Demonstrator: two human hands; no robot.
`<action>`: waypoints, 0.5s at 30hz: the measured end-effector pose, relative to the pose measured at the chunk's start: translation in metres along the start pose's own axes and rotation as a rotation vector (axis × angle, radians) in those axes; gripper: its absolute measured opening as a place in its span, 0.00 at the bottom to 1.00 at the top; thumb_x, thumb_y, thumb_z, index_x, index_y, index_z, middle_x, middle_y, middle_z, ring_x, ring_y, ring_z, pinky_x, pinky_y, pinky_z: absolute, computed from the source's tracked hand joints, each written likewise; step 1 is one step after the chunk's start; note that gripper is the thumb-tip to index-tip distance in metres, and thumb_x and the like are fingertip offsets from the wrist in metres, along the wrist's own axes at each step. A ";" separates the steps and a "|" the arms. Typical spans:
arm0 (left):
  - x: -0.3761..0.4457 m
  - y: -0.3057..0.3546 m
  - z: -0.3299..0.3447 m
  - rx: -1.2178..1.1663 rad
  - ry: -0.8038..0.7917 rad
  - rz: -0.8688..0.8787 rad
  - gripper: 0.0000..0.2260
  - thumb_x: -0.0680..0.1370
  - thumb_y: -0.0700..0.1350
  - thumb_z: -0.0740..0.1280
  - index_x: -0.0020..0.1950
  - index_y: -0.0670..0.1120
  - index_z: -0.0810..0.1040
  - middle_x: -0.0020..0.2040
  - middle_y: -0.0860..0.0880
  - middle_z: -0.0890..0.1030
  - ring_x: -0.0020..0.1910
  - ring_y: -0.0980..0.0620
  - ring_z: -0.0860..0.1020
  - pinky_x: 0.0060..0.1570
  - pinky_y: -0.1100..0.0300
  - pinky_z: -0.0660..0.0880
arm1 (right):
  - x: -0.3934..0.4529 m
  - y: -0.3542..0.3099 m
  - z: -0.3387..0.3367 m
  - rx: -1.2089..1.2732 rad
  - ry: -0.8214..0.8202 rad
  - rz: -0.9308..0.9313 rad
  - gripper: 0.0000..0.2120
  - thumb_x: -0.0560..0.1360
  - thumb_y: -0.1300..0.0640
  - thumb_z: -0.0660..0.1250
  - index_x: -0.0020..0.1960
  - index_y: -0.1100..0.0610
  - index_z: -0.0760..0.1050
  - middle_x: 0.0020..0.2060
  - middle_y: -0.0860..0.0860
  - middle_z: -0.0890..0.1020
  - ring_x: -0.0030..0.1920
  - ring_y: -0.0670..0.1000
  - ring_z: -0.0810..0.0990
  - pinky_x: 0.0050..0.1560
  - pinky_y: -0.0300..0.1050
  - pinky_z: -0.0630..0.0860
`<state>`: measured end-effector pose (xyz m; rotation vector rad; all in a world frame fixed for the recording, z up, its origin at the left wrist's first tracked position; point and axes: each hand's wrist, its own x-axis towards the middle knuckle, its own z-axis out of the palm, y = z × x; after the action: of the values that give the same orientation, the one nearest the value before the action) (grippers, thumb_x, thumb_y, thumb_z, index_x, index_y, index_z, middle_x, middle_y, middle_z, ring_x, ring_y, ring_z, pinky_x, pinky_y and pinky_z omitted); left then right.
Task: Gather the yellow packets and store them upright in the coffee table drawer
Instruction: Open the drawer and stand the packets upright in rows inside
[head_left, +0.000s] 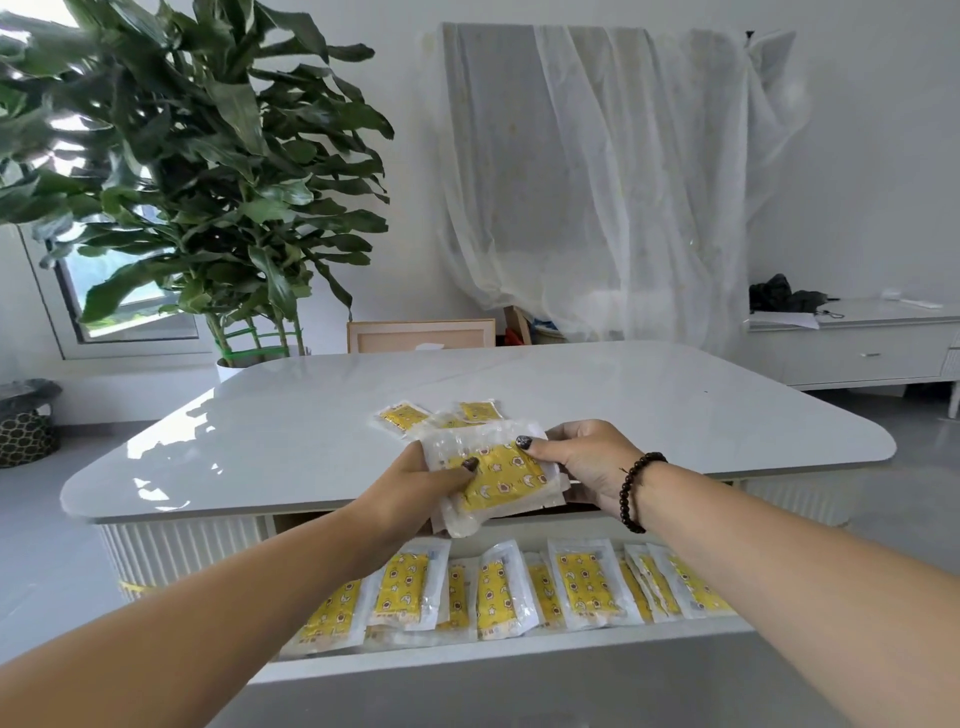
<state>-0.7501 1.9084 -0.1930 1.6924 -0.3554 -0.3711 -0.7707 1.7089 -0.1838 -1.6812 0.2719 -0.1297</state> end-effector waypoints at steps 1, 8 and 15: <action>0.000 -0.002 0.001 0.030 -0.024 0.004 0.13 0.79 0.41 0.67 0.62 0.47 0.71 0.55 0.43 0.82 0.53 0.41 0.82 0.53 0.44 0.79 | 0.000 0.002 -0.002 -0.014 0.003 0.000 0.09 0.69 0.56 0.75 0.43 0.58 0.77 0.42 0.55 0.81 0.42 0.54 0.79 0.46 0.50 0.79; 0.007 -0.006 0.009 0.070 0.028 0.018 0.08 0.80 0.44 0.65 0.59 0.46 0.71 0.55 0.44 0.81 0.48 0.46 0.82 0.49 0.49 0.81 | -0.002 0.002 -0.012 0.062 -0.053 0.015 0.08 0.75 0.56 0.68 0.38 0.56 0.75 0.36 0.54 0.79 0.34 0.52 0.76 0.36 0.42 0.75; 0.022 -0.010 0.021 0.208 0.106 -0.022 0.09 0.82 0.46 0.59 0.58 0.42 0.70 0.51 0.42 0.75 0.42 0.48 0.76 0.31 0.63 0.78 | -0.002 0.006 -0.032 0.035 -0.128 0.056 0.06 0.76 0.64 0.66 0.39 0.61 0.76 0.36 0.55 0.78 0.37 0.53 0.77 0.40 0.46 0.75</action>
<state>-0.7395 1.8812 -0.2069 1.9127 -0.3055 -0.2665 -0.7808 1.6781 -0.1858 -1.6378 0.2194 0.0151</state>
